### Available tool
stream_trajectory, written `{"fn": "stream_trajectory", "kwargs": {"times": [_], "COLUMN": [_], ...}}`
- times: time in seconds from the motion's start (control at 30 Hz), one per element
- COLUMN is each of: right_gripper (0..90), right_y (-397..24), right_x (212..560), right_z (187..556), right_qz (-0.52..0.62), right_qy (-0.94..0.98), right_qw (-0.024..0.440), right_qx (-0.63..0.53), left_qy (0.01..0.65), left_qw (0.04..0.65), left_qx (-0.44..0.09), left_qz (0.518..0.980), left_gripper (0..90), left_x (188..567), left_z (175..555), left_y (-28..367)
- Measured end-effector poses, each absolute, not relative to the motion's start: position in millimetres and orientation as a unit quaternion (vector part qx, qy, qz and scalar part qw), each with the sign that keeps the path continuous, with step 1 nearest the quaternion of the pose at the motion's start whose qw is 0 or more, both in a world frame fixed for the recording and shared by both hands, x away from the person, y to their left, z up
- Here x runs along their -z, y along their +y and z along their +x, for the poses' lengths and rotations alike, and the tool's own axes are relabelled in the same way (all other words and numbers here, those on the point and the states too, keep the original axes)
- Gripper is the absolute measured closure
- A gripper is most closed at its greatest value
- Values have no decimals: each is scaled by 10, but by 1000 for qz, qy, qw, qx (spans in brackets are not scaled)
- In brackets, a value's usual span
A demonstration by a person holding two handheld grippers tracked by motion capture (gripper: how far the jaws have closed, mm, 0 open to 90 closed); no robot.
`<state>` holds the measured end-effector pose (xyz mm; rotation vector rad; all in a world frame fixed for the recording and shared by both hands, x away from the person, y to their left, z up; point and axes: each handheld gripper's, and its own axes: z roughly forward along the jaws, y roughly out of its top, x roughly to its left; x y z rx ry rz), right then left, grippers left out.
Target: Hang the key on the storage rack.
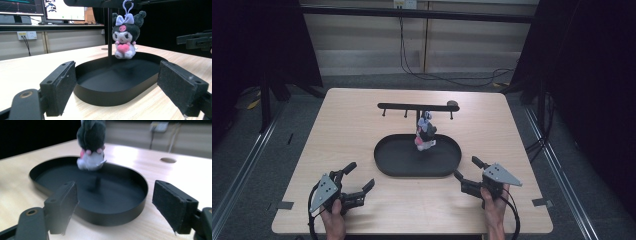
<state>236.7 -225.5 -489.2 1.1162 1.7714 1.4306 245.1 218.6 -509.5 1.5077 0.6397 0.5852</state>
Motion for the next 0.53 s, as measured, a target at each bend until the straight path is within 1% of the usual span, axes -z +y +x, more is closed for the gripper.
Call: {"fn": "stream_trajectory", "kwargs": {"times": [0.13, 0.17, 0.23, 0.4, 0.47, 0.53], "right_gripper": [187, 170, 154, 138, 132, 135], "right_y": [-2198, -2177, -2177, -2213, -2234, -2214], "right_x": [5000, 5017, 5071, 5111, 5123, 5127], "right_z": [2376, 2355, 2325, 2195, 2154, 2103], "right_qz": [408, 400, 406, 399, 391, 386], "right_qy": [658, 659, 637, 594, 579, 570], "right_qw": [316, 334, 338, 390, 399, 434], "right_qx": [-548, -543, -561, -580, -594, -581], "left_qy": [280, 280, 281, 281, 280, 280], "left_qw": [645, 645, 646, 643, 642, 644], "left_qx": [-258, -258, -257, -258, -259, -257], "left_qz": [663, 663, 662, 664, 665, 664], "left_gripper": [155, 154, 154, 154, 154, 154], "left_x": [5095, 5095, 5096, 5095, 5094, 5095], "left_z": [2451, 2451, 2449, 2452, 2453, 2452], "left_y": [2188, 2188, 2184, 2191, 2195, 2189]}}
